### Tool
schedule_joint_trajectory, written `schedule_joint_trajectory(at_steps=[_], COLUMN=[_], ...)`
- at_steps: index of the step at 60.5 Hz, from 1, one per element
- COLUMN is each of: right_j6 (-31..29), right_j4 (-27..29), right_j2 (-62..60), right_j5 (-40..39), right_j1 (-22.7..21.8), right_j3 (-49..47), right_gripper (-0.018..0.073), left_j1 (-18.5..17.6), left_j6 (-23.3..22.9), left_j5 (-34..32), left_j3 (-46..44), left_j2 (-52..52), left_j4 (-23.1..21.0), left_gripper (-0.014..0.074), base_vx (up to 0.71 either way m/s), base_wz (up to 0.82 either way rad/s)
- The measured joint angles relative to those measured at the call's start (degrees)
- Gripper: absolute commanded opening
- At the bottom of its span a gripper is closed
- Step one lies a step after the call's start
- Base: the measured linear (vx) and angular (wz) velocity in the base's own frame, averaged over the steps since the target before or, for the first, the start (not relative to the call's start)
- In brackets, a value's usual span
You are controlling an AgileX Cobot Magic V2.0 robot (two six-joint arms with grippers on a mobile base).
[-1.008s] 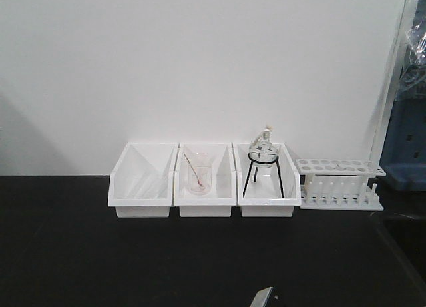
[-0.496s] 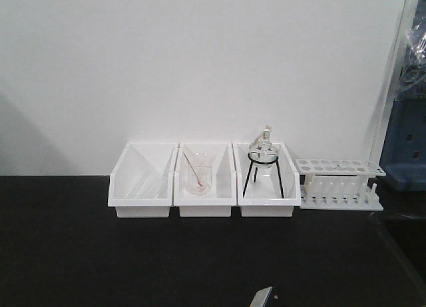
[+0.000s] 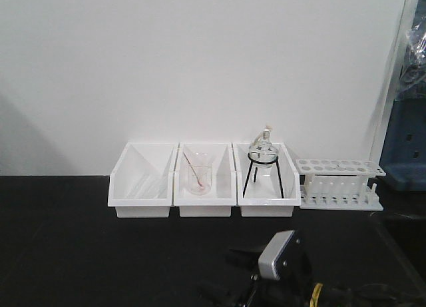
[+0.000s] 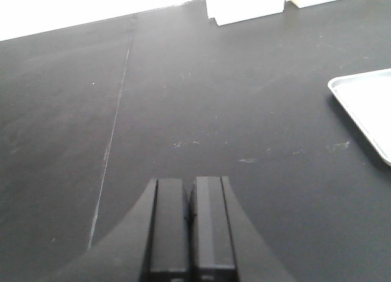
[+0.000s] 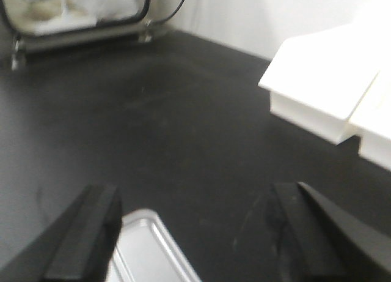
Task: Move beaker to silver tray on left bench
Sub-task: 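Open the right gripper and lift it away from the beaker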
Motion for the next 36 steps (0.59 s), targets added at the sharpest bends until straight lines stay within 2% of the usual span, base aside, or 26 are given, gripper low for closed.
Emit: schedule_joint_trajectory(at_steps=[4,11,16,22,29,36], right_j6=[6.8,16.5,22.9,30.5,37.8,40.2], right_j4=[-0.4,-3.5,-9.0,-16.0,-24.2,-28.7], right_j2=[-6.2,-16.8,-25.6,-33.0,-40.1,-44.9], right_j5=[5.9,19.0,29.9,37.6,41.9,42.3], right_j1=[0.0,0.0,0.0,0.0,0.0,0.0], right_j3=[0.0,0.2,0.7,0.7,0.7,0.7], right_gripper=[0.0276,-0.0011,-0.0017,-0.0015,-0.0014,-0.0014], left_j1=[0.0,0.0,0.0,0.0,0.0,0.0], left_j6=[0.0,0.0,0.0,0.0,0.0,0.0], left_j5=[0.0,0.0,0.0,0.0,0.0,0.0], left_j3=[0.0,0.0,0.0,0.0,0.0,0.0], left_j2=[0.0,0.0,0.0,0.0,0.0,0.0], left_j4=[0.0,0.0,0.0,0.0,0.0,0.0], left_gripper=[0.0001,0.0001,0.0001,0.0001,0.0001,0.0001], base_vx=[0.0,0.0,0.0,0.0,0.0,0.0], base_wz=[0.0,0.0,0.0,0.0,0.0,0.0])
